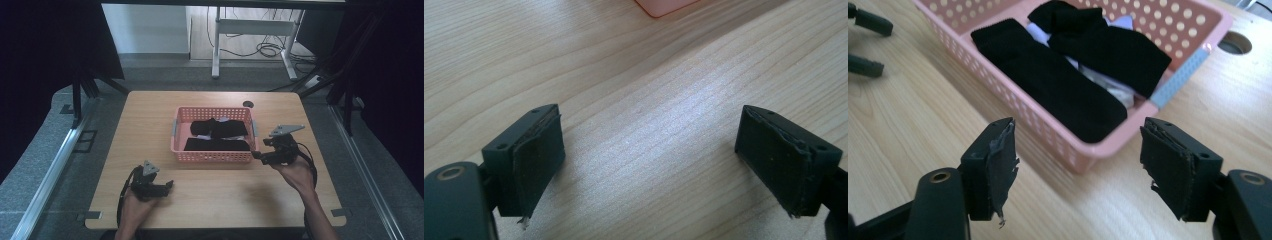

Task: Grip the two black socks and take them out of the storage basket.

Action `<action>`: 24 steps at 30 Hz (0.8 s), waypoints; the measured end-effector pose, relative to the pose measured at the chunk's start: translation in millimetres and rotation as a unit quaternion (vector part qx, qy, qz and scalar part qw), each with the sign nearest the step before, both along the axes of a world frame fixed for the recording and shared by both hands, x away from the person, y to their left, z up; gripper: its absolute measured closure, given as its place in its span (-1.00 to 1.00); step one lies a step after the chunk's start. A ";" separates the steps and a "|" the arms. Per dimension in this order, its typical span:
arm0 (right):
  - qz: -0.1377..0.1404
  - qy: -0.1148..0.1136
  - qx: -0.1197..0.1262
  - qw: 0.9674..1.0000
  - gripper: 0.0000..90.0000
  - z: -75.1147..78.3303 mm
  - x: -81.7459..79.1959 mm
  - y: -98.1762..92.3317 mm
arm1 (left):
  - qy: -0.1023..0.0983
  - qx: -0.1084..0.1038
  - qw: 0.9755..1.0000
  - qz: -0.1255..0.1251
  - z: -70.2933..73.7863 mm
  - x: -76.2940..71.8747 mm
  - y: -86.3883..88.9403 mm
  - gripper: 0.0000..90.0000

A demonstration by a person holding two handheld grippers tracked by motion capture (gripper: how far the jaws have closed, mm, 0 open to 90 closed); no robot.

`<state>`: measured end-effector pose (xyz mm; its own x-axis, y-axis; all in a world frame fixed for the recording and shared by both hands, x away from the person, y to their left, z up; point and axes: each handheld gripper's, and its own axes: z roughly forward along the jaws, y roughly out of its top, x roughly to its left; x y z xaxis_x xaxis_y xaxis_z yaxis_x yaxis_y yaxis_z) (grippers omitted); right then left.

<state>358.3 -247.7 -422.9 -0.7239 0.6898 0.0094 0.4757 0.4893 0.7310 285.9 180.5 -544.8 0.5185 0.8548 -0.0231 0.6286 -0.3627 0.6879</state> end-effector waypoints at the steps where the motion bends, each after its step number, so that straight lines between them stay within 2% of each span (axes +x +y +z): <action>1: 0.002 -0.001 -0.001 1.000 -0.28 1.6 2.9 2.3 | 0.001 0.002 1.000 -0.002 0.2 0.1 0.3 -0.73; 6: 0.018 -0.001 -0.011 1.000 -0.20 3.7 19.9 16.6 | 0.002 0.000 1.000 0.000 0.2 -0.3 0.0 -0.73; 11: 0.027 0.002 -0.025 0.999 -0.13 -2.4 41.6 35.4 | 0.004 -0.002 1.000 0.002 0.1 -0.5 -0.3 -0.73; 13: 0.030 0.002 -0.027 0.999 -0.12 -3.3 44.4 37.6 | 0.004 -0.002 1.000 0.002 0.1 -0.5 -0.2 -0.73; 18: 0.034 0.008 -0.036 0.999 -0.10 -9.6 62.5 58.2 | 0.003 -0.002 1.000 0.002 0.0 -0.4 -0.2 -0.73; 24: 0.042 0.012 -0.047 0.998 -0.07 -13.6 75.0 75.0 | 0.003 -0.003 1.000 0.002 0.0 -0.4 -0.1 -0.73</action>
